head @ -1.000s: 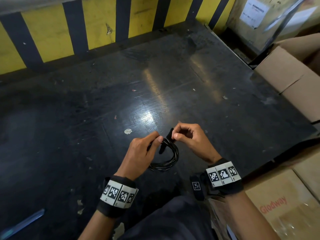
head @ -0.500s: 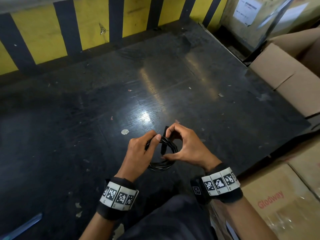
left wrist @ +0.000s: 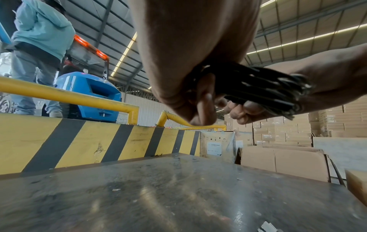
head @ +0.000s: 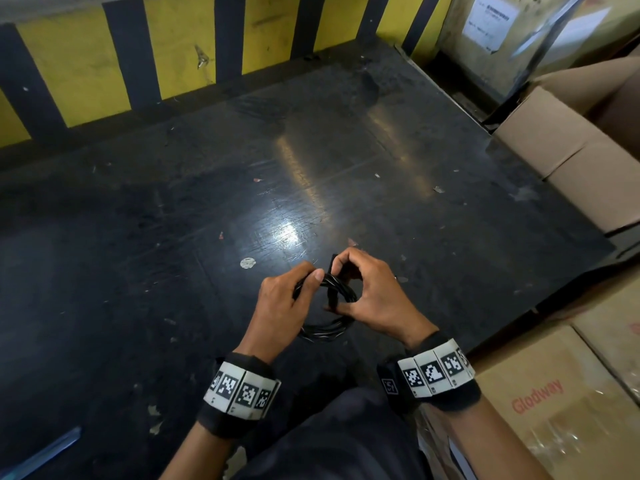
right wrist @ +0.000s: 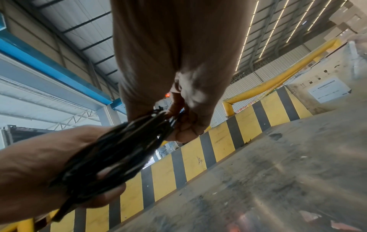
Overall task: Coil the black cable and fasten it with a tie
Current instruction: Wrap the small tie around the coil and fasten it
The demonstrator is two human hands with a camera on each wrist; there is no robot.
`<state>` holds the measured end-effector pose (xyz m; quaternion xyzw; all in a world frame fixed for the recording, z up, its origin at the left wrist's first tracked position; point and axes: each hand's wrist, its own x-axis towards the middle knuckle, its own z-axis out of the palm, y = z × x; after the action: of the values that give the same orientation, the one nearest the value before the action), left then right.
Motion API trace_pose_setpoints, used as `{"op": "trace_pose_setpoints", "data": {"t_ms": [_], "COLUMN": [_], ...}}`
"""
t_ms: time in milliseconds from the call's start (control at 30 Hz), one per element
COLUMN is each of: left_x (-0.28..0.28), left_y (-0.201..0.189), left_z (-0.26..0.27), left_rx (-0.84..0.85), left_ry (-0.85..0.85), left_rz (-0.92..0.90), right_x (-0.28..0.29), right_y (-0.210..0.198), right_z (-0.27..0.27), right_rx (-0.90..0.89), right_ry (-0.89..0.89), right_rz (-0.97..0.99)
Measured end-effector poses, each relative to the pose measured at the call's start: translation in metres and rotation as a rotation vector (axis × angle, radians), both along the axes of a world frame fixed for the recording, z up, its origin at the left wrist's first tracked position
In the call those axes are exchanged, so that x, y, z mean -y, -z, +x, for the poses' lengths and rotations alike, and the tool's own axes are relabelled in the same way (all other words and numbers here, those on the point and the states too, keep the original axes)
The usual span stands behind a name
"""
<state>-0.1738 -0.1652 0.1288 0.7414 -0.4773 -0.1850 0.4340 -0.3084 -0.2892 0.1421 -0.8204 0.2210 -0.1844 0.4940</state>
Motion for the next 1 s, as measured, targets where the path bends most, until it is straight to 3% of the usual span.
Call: {"op": "trace_pose_setpoints", "data": {"t_ms": [167,467,1000], "left_x": [0.001,0.005,0.004], "left_y": [-0.003,-0.009,-0.005], "left_z": [0.002,-0.003,-0.006], "left_rx": [-0.009,-0.043,-0.053], "left_ry": [0.008,0.007,-0.051], "left_rz": [0.004,0.049,0.096], "right_x": [0.000,0.001,0.006], "right_y": [-0.001,-0.005,-0.002], "right_z": [-0.005,-0.012,0.000], "right_rx": [0.066,0.152,0.083], "right_ry": [0.101,0.176,0.238], "right_rz": [-0.029,-0.308,-0.030]}}
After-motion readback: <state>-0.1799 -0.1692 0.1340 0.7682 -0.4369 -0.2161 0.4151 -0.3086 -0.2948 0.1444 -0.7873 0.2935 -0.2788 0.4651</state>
